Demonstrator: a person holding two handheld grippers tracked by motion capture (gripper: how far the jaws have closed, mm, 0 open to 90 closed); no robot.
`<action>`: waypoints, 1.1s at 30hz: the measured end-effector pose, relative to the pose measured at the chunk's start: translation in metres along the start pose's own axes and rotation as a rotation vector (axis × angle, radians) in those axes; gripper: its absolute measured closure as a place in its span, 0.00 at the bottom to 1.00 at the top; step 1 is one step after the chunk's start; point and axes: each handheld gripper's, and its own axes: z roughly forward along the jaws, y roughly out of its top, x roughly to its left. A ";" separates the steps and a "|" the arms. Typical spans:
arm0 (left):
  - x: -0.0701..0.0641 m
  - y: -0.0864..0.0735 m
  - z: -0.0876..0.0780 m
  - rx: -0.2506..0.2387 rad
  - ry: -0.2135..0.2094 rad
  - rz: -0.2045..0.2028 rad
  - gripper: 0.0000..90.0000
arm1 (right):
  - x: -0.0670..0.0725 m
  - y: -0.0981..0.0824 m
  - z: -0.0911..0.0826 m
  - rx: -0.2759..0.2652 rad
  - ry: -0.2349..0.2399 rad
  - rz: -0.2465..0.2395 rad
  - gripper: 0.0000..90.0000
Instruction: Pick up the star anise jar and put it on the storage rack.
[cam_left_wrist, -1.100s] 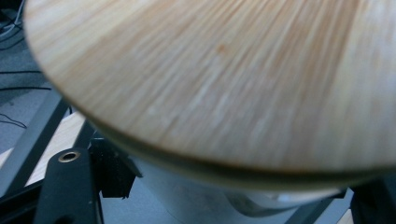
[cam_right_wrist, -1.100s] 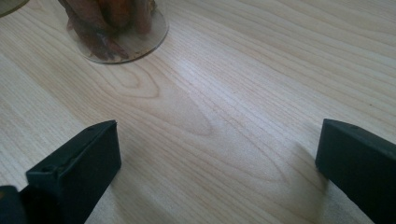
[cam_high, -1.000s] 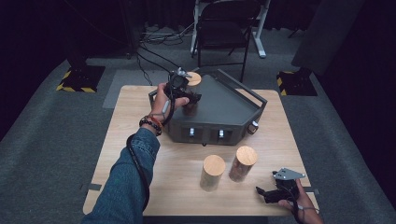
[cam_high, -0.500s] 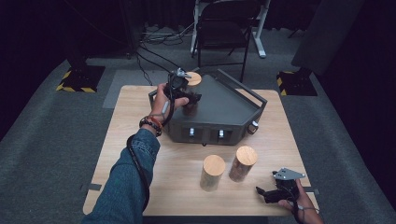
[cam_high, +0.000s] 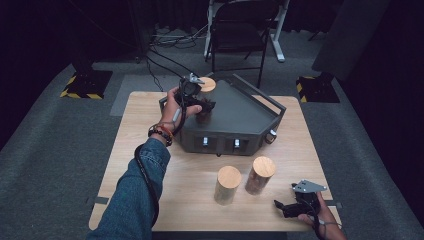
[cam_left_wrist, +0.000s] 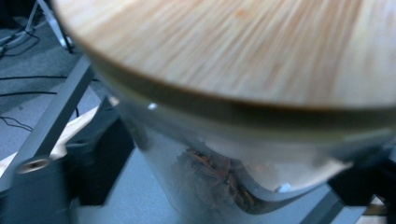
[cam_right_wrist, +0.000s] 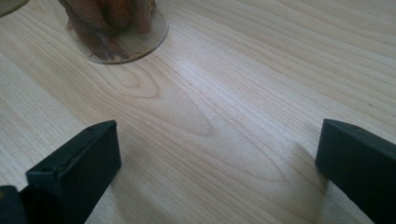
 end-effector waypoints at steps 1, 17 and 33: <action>-0.001 0.000 0.000 -0.001 -0.002 0.007 0.05 | 0.000 0.000 0.000 0.000 0.000 0.000 0.00; -0.005 0.000 -0.016 -0.057 0.070 0.072 0.02 | 0.000 0.000 0.000 0.000 0.000 0.000 0.00; -0.025 -0.007 -0.045 -0.089 0.131 0.218 0.01 | 0.000 0.000 0.000 0.000 0.000 0.000 0.00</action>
